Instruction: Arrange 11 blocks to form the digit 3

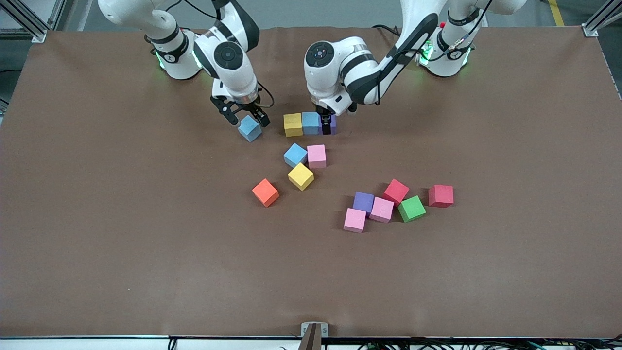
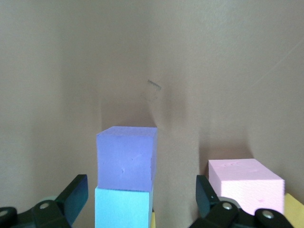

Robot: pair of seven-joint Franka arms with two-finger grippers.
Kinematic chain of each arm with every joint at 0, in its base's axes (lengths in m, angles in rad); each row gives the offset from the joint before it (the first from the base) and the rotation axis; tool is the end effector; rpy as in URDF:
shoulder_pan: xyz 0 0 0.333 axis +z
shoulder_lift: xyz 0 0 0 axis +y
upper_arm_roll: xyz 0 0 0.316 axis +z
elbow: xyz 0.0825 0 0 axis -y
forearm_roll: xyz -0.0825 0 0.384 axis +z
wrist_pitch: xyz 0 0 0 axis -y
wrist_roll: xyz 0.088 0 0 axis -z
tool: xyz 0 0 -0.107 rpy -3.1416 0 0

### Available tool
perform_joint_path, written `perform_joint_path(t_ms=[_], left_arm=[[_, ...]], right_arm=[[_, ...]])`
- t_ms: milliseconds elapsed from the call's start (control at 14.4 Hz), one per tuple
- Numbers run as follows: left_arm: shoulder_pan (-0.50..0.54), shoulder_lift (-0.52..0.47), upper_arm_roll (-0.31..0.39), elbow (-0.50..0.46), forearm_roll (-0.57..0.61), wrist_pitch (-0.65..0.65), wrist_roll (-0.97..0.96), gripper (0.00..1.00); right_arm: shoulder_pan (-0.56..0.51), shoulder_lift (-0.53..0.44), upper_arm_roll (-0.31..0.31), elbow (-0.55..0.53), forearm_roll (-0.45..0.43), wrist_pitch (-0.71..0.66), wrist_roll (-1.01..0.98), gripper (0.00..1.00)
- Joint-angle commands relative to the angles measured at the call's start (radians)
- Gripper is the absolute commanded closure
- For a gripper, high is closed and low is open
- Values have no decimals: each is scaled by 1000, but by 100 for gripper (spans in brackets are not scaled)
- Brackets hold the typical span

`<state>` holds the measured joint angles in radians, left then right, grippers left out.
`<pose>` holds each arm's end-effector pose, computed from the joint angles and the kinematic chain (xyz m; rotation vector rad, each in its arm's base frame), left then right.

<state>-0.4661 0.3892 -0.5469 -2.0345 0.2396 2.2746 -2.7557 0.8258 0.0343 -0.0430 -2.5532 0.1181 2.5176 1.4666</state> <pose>0.3219 -0.4905 0.2713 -2.1265 -2.1988 -0.0019 0.3168 0.3136 0.2499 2.8691 -1.1829 -0.1365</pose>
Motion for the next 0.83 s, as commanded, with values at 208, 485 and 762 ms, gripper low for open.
perform_joint_path(t_ms=[208,485,762], left_arm=[[118,-35,-7,156,-17,-157,134,0],[237,72,-7,319,-5,-191,356,0],[337,195,-4,434,65,-196,477,0]], right_arm=[[-54,-50,9,-104,0,102,-152,0],[-65,-7,9,-104,0,179,-178,0],[-65,42,9,-102,0,214,-177,0]])
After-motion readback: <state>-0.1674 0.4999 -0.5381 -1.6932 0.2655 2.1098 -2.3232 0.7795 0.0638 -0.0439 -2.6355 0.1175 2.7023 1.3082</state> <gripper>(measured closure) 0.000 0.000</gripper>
